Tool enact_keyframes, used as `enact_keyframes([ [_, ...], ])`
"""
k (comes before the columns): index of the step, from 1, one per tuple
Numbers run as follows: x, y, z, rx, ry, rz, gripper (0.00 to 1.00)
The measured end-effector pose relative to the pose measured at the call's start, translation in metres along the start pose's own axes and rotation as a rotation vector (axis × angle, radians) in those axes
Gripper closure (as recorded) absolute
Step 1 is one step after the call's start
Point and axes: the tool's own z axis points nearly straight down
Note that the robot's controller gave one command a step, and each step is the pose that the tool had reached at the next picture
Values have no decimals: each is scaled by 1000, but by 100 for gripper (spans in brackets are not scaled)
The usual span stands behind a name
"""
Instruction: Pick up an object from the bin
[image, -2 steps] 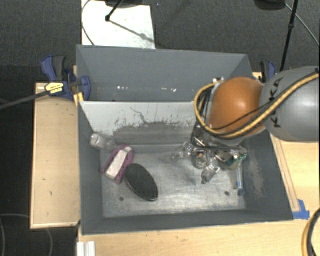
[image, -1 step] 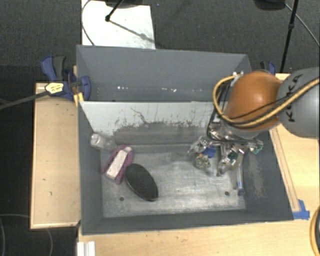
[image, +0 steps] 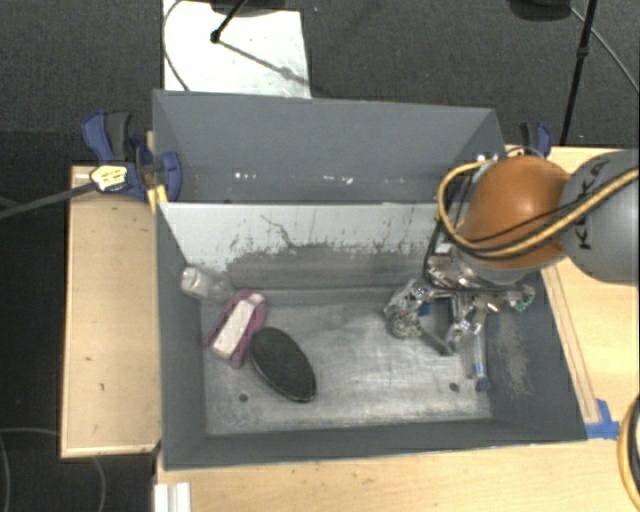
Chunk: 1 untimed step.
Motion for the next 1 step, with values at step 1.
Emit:
enact_keyframes([
  [1,-3,0,-3,2,-5,2,100],
])
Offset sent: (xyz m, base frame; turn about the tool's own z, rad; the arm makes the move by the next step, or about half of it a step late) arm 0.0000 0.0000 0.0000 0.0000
